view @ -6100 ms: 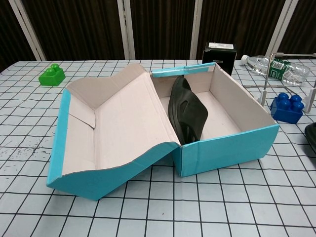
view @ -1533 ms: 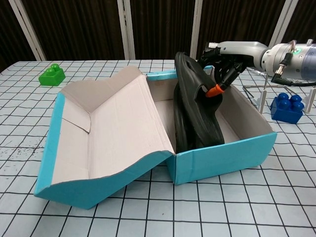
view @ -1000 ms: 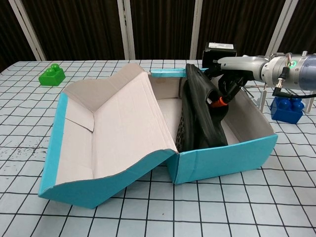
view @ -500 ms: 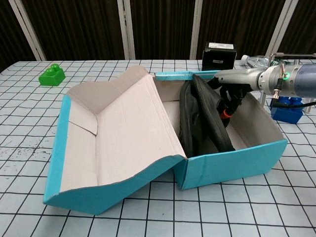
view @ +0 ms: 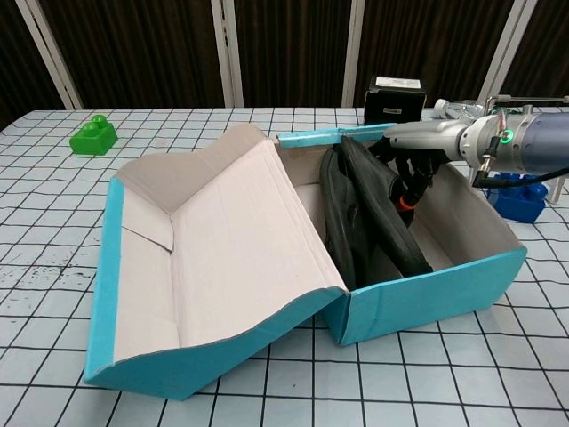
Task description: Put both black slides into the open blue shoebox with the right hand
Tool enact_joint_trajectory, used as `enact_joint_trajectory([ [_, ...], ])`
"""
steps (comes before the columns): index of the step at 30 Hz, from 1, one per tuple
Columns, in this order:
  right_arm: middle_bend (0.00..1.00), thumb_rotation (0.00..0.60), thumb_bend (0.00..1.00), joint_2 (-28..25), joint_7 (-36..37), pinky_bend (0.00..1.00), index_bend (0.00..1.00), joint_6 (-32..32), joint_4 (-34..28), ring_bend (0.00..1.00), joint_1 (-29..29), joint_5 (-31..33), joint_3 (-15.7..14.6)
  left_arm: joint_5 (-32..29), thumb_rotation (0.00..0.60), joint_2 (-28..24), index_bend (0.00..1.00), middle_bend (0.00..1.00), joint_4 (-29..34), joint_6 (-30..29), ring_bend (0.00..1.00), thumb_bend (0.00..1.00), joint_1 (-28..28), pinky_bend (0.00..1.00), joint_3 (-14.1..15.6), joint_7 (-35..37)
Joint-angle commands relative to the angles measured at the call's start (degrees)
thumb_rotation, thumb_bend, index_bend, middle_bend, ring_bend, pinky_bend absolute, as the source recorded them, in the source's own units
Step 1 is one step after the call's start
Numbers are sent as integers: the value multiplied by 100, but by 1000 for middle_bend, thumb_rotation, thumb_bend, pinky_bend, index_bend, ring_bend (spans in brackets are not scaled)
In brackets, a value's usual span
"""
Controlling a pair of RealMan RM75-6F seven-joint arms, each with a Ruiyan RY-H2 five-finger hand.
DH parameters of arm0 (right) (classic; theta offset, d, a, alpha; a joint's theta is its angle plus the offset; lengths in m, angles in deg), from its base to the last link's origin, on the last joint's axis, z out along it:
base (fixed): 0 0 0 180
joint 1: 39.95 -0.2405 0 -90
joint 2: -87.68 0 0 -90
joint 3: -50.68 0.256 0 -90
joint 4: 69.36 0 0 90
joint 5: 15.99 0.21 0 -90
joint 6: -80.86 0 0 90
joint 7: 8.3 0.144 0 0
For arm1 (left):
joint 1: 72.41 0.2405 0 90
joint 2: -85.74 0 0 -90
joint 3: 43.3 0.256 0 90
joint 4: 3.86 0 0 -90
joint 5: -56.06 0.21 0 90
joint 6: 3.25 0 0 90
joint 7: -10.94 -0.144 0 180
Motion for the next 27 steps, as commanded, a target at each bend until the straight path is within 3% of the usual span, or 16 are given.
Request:
enact_joint_trajectory([
  [1, 349, 600, 455, -93, -282, 574, 408, -96, -168, 558, -7, 436, 63, -1, 600, 1, 94, 0, -4, 7, 0, 217, -1, 98, 3, 1],
  [6, 269, 600, 390, -189, -608, 574, 296, -12, -345, 542, -40, 912, 109, 7, 600, 9, 94, 0, -2, 17, 0, 218, -11, 98, 8, -23],
  [19, 267, 600, 390, -834, -1514, 542, 295, 461, -1389, 423, -250, 1864, 208, 28, 600, -13, 94, 0, 26, 22, 0, 218, -3, 98, 21, 56],
  [27, 224, 600, 390, -1308, -2251, 494, 294, 445, -2045, 346, -615, 2974, -57, 55, 600, -50, 94, 0, 61, 6, 0, 218, 14, 98, 33, 125],
])
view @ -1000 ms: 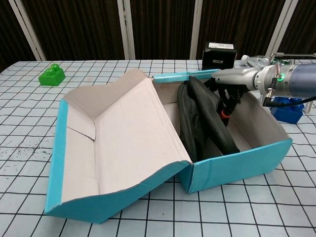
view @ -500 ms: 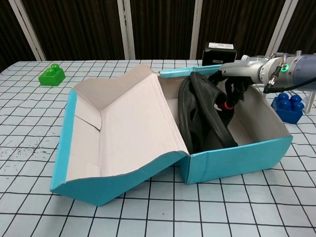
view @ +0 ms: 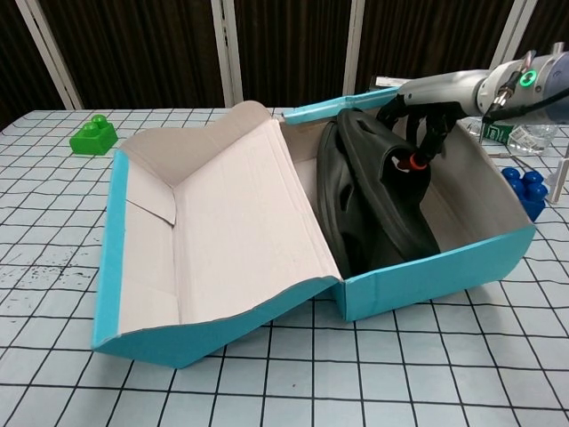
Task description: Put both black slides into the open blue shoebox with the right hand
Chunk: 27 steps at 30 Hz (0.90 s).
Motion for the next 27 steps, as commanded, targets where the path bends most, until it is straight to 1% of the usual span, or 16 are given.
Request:
enact_joint_trajectory([
  [1, 216, 600, 390, -251, -406, 473, 291, 24, -319, 326, -256, 574, -186, 9, 600, -10, 94, 0, 9, -6, 0, 217, 4, 98, 3, 18],
  [3, 202, 600, 390, -278, -481, 423, 281, 39, -361, 289, -310, 699, -233, 15, 600, -16, 94, 0, 14, -9, 0, 218, 8, 98, 7, 26],
  [6, 164, 600, 390, -355, -639, 300, 248, 9, -448, 212, -446, 967, -346, 22, 600, -21, 94, 0, 13, -17, 0, 218, 10, 98, 7, 37],
  [8, 134, 600, 390, -408, -721, 237, 222, -34, -504, 167, -541, 1140, -416, 19, 600, -25, 94, 0, 13, -10, 0, 218, 10, 98, 7, 49],
  [13, 89, 600, 391, -537, -918, 185, 165, -101, -616, 108, -797, 1558, -600, 14, 600, -29, 94, 0, 15, 16, 0, 218, 4, 98, 13, 43],
  [16, 71, 600, 390, -635, -1103, 157, 141, -238, -662, 79, -1042, 2007, -809, 21, 600, -34, 94, 0, 22, 10, 0, 218, 8, 98, 17, 53],
  [20, 68, 600, 390, -720, -1162, 150, 140, -349, -738, 72, -1265, 2375, -972, 15, 600, -50, 94, 0, 31, -3, 0, 217, 20, 98, 12, 80],
  [24, 68, 600, 390, -891, -1088, 150, 140, -475, -889, 72, -1411, 2563, -1060, 21, 600, -52, 94, 0, 30, 1, 0, 218, 18, 98, 13, 88],
  [27, 68, 600, 390, -1044, -1094, 150, 139, -401, -1012, 72, -1531, 2645, -1136, 19, 600, -50, 94, 0, 26, 9, 0, 218, 13, 98, 13, 84],
])
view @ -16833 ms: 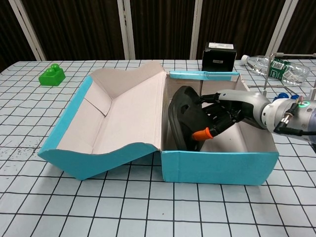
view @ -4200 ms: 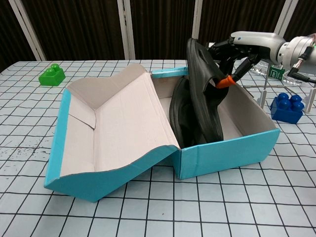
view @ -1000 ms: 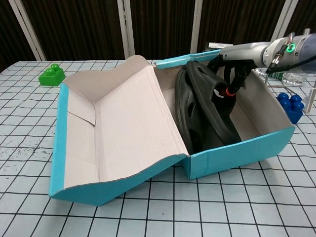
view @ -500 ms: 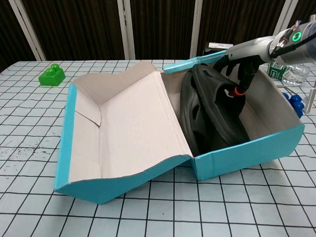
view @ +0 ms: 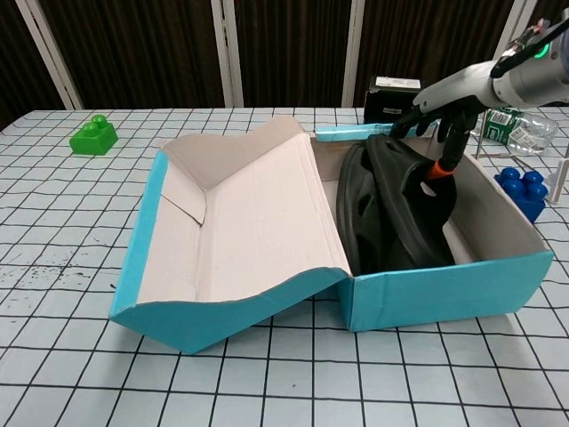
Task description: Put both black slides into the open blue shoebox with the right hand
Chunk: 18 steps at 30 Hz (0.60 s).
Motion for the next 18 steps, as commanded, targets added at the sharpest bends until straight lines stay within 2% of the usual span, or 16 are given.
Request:
enact_joint_trajectory([
  [1, 68, 600, 390, -175, 5, 150, 140, 99, -159, 72, -136, 95, -94, 0, 600, 1, 94, 0, -5, 2, 0, 218, -2, 98, -1, -3],
  [11, 67, 600, 390, -785, 314, 150, 140, 457, -627, 72, -76, 90, -80, 26, 600, -23, 94, 0, 42, -18, 0, 218, 14, 98, 14, 23],
  [18, 68, 600, 390, -929, 369, 149, 139, 243, -682, 72, -42, 157, -247, 61, 600, -27, 94, 0, 58, -34, 0, 218, 19, 98, 33, 12],
])
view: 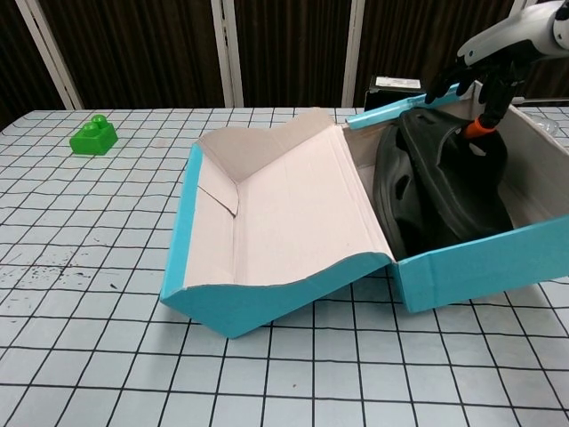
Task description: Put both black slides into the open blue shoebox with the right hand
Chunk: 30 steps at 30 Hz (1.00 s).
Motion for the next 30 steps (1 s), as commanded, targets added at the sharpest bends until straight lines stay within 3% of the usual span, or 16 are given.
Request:
enact_joint_trajectory([
  [1, 68, 600, 390, -20, 8, 148, 140, -193, 28, 72, -11, 51, -115, 14, 600, -2, 94, 0, 10, -23, 0, 218, 7, 98, 3, -4],
  [9, 68, 600, 336, 144, 87, 147, 125, -464, 142, 72, -54, 16, -255, -11, 600, -3, 94, 0, -1, -36, 0, 218, 12, 98, -21, 11],
  [19, 68, 600, 84, 482, 460, 147, 76, -895, 378, 72, -64, -166, -292, 5, 600, -23, 93, 0, -8, -97, 0, 218, 35, 98, -39, 85],
  [30, 67, 600, 72, 72, 778, 147, 74, -1026, 134, 72, -257, -381, -410, 12, 600, -14, 93, 0, -31, -52, 0, 218, 14, 98, -30, 96],
])
